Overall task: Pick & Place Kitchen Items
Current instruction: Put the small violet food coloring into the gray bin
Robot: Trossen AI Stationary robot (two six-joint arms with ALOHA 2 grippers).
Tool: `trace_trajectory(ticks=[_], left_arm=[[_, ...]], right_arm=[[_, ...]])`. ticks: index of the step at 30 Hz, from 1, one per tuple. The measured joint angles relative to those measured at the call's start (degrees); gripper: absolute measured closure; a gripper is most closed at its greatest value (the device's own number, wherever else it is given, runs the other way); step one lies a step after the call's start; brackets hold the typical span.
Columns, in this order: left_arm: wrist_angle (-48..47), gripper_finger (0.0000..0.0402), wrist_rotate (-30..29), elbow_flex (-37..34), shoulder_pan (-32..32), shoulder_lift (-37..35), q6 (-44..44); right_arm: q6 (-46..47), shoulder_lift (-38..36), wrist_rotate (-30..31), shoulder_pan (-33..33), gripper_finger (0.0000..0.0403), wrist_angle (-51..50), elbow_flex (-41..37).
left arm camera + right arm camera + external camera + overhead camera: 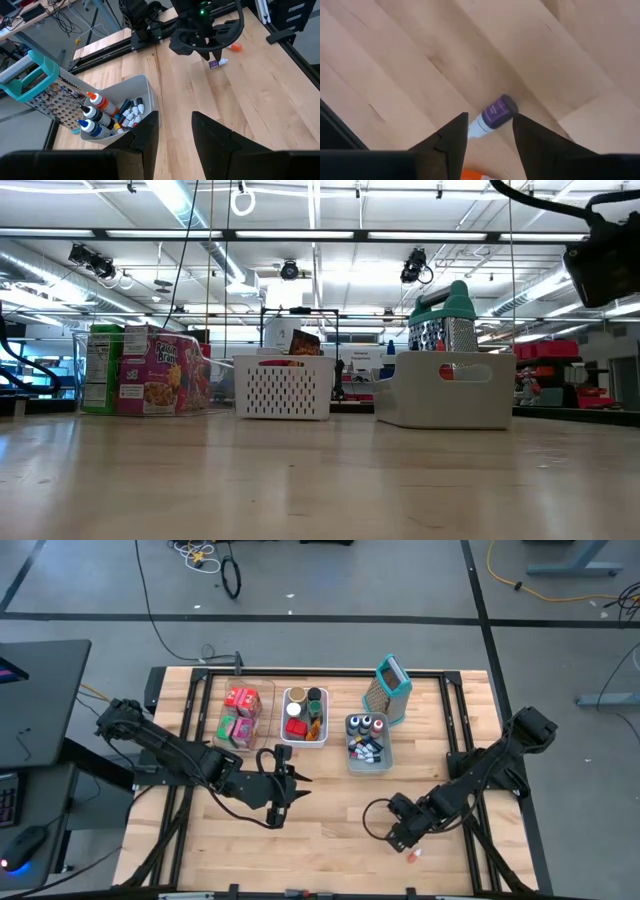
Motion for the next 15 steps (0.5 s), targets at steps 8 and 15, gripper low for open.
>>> trace_trajectory(ticks=[8,15], left_arm=[[0.0,0.0276,0.0,0.0,0.0,0.0,0.0],[0.0,0.0276,0.0,0.0,0.0,0.0,0.0]], right_arm=[[3.5,4.1,-3.0,0.0,0.0241,-0.1,0.0],[0.9,6.4,-2.2,-0.1,0.0245,0.8,0.1]])
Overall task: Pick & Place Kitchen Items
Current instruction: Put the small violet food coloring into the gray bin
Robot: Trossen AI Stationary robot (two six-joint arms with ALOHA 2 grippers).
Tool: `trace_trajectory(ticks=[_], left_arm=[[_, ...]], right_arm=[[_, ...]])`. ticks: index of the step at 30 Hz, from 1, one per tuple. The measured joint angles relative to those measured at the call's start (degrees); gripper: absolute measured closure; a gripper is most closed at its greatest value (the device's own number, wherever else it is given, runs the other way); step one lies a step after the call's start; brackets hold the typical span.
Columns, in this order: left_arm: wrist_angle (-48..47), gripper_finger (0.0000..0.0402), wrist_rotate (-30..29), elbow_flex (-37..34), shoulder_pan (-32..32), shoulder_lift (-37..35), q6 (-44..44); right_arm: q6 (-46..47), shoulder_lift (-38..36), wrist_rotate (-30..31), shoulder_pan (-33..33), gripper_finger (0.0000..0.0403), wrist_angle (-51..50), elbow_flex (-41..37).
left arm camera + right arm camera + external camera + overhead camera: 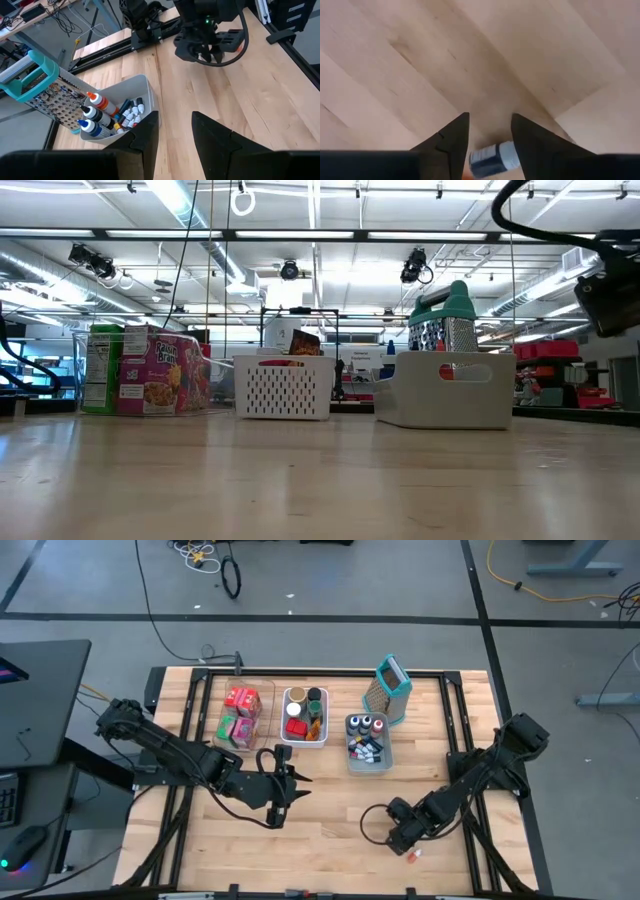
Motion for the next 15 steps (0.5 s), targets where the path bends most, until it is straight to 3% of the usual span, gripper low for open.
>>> trace_trajectory(ticks=[4,8,11,15], left_arm=[[0.0,0.0276,0.0,0.0,0.0,0.0,0.0],[0.0,0.0276,0.0,0.0,0.0,0.0,0.0],[0.0,0.0276,0.0,0.0,0.0,0.0,0.0],[0.0,0.0276,0.0,0.0,0.0,0.0,0.0]], right_arm=[[-6.3,0.0,-0.7,0.3,0.0267,-2.2,0.1],[-22.8,0.1,-0.3,0.7,0.0286,-1.7,0.0],[-33.9,0.1,-0.7,0.3,0.0286,-1.9,0.0],[-39.2,-0.8,-1.9,-1.6,0.0274,-3.0,-0.1]])
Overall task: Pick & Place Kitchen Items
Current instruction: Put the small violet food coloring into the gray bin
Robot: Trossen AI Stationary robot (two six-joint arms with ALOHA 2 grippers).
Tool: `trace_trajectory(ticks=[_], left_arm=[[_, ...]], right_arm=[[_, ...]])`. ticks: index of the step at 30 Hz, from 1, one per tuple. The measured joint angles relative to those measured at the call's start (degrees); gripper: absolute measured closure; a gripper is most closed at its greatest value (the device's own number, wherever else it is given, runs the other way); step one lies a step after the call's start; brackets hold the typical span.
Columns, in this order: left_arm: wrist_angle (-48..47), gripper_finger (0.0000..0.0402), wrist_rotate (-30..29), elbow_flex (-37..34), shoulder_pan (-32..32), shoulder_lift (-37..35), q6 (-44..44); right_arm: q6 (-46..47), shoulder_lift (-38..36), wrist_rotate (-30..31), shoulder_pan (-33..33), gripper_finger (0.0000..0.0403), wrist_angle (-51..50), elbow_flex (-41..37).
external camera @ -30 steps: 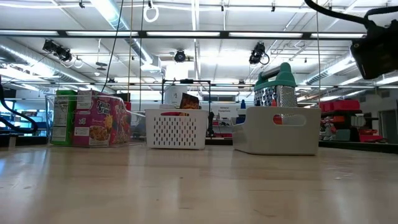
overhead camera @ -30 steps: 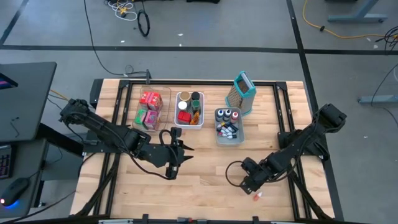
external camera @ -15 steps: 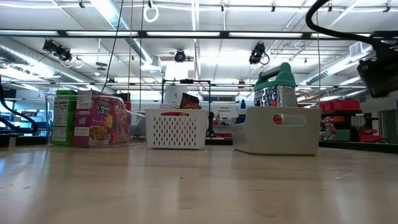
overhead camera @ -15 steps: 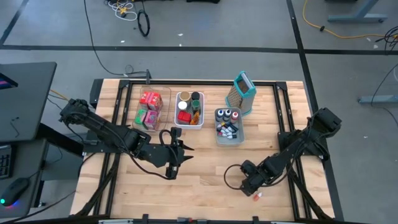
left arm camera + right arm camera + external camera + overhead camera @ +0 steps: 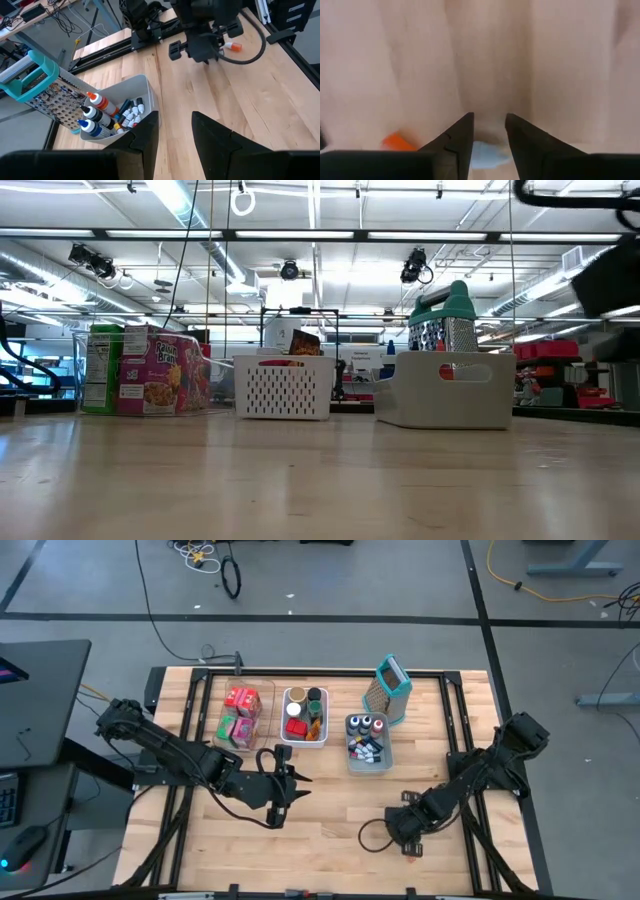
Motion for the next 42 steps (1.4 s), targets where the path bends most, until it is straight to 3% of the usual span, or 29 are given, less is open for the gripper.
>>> trace_trajectory(ticks=[5,8,12,16,27,34,42], left_arm=[[0.1,0.0276,0.0,0.0,0.0,0.0,0.1],[0.1,0.0276,0.0,0.0,0.0,0.0,0.1],[0.0,0.0276,0.0,0.0,0.0,0.0,0.1],[0.0,0.0276,0.0,0.0,0.0,0.0,0.2],[0.0,0.0276,0.0,0.0,0.0,0.0,0.2],[0.0,0.0276,0.0,0.0,0.0,0.0,0.1],[0.0,0.0276,0.0,0.0,0.0,0.0,0.2]], right_arm=[[-16.7,-2.1,2.8,-1.7,0.0266,-1.1,-0.3],[-28.1,-3.0,0.9,-1.9,0.0266,-1.6,-0.2],[-35.8,-4.5,-1.7,-1.9,0.0266,-3.4,0.1],[-37.7,-6.3,-0.9,-0.6,0.0266,-7.8,1.2],[-35.6,-6.7,0.1,6.2,0.0266,-5.6,1.3],[-45.1,-6.7,7.4,9.0,0.0266,-2.2,0.7],[-45.8,-6.7,7.0,9.5,0.0266,-1.7,0.1]])
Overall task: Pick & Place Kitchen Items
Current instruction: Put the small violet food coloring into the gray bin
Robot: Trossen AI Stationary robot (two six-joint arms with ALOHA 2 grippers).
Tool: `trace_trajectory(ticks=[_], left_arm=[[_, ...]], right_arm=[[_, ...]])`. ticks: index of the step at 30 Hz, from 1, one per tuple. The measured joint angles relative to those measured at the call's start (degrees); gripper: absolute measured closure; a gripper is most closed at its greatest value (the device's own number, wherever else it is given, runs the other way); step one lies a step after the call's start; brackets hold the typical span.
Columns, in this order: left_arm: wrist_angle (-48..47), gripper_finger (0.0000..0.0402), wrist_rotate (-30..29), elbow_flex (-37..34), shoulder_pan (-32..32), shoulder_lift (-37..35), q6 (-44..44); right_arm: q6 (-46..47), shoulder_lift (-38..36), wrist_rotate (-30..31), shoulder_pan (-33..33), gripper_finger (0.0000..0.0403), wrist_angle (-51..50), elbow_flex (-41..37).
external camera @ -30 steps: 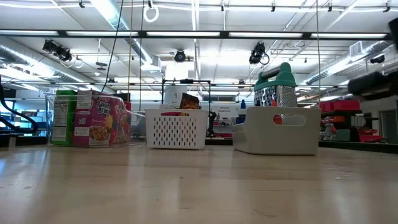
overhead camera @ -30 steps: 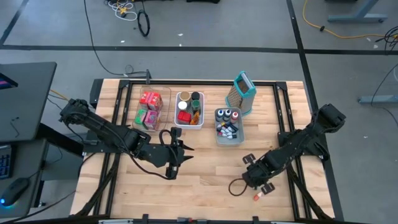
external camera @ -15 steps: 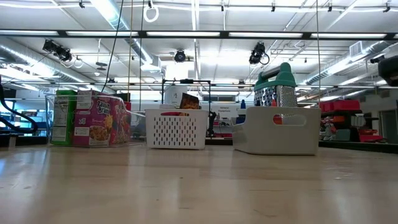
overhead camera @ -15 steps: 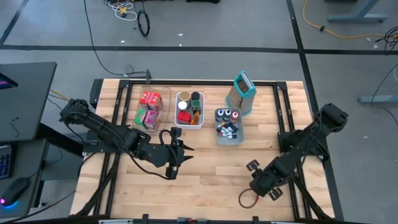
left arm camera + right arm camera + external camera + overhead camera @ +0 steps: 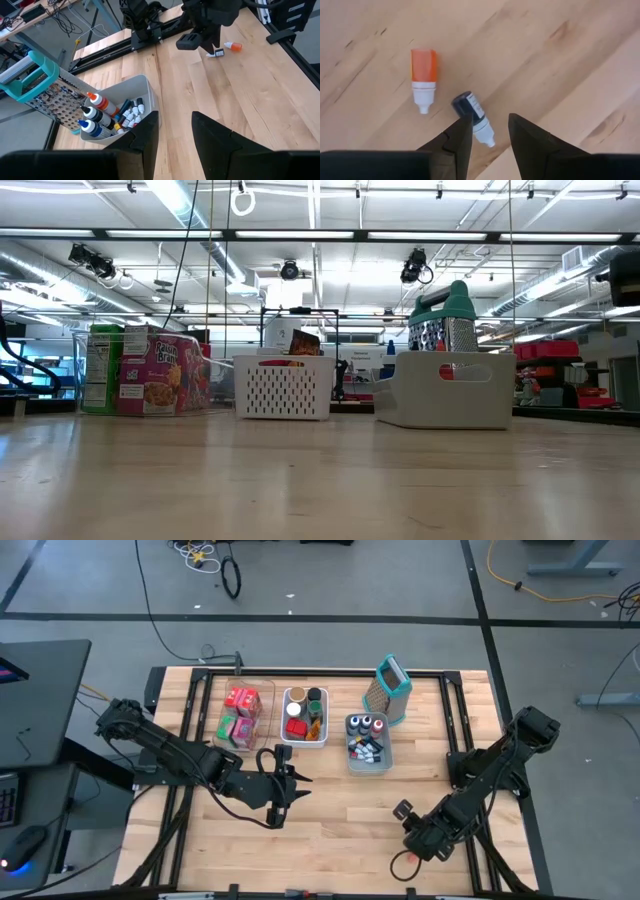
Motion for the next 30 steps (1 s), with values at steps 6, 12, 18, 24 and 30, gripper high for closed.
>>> trace_trajectory(ticks=[6,12,18,24,30], left_arm=[[0.0,0.0276,0.0,0.0,0.0,0.0,-0.1],[0.0,0.0276,0.0,0.0,0.0,0.0,0.0],[0.1,0.0276,0.0,0.0,0.0,0.0,0.0],[0.7,0.0276,0.0,0.0,0.0,0.0,0.0],[0.9,0.0276,0.0,0.0,0.0,0.0,0.0]], right_arm=[[-2.4,0.7,-0.7,0.0,0.0266,1.4,0.0],[-5.4,3.1,-1.4,0.8,0.0266,2.0,-0.1],[-6.8,5.0,-1.3,0.8,0.0266,3.4,-0.1],[-6.8,8.3,-1.0,0.7,0.027,6.6,0.0],[-2.5,9.2,-1.1,0.5,0.0296,6.2,0.1]])
